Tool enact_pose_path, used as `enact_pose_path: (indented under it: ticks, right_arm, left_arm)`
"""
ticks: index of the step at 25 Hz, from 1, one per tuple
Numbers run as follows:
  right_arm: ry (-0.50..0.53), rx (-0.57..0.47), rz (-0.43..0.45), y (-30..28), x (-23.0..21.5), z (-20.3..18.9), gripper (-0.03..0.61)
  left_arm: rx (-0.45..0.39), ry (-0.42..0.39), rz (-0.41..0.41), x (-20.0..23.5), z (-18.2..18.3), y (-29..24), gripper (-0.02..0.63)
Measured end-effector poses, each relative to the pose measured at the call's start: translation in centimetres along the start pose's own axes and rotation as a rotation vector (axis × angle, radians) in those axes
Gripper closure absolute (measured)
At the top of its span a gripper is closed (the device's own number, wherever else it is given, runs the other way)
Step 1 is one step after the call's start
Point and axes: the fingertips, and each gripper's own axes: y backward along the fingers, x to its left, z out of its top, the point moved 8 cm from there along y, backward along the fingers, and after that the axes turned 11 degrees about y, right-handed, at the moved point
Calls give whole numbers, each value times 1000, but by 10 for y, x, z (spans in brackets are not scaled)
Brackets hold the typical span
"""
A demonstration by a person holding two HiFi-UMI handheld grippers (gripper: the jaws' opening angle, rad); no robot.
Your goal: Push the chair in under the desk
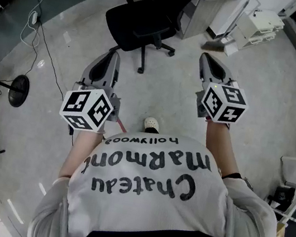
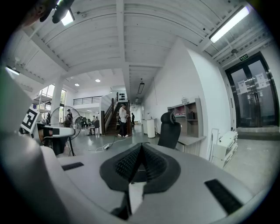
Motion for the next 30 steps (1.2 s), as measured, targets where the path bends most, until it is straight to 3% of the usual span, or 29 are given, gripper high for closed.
enact_pose_path:
  ticks: [14,21,27,30]
  right_arm:
    - [-55,5,3,-15,-12,-23,566]
    - [-85,-42,-19,-75,-55,-17,565]
    - [-23,-25,-24,-124,-110,-10,565]
    - [5,-34,-5,-147,-130,-4,565]
  left_arm:
    - [17,3,2,15,-11,-15,592]
    - [15,-2,16,37,0,-76,592]
    - [-59,-60,16,39,13,-141,592]
    - [-68,-32,23,44,14,-171,591]
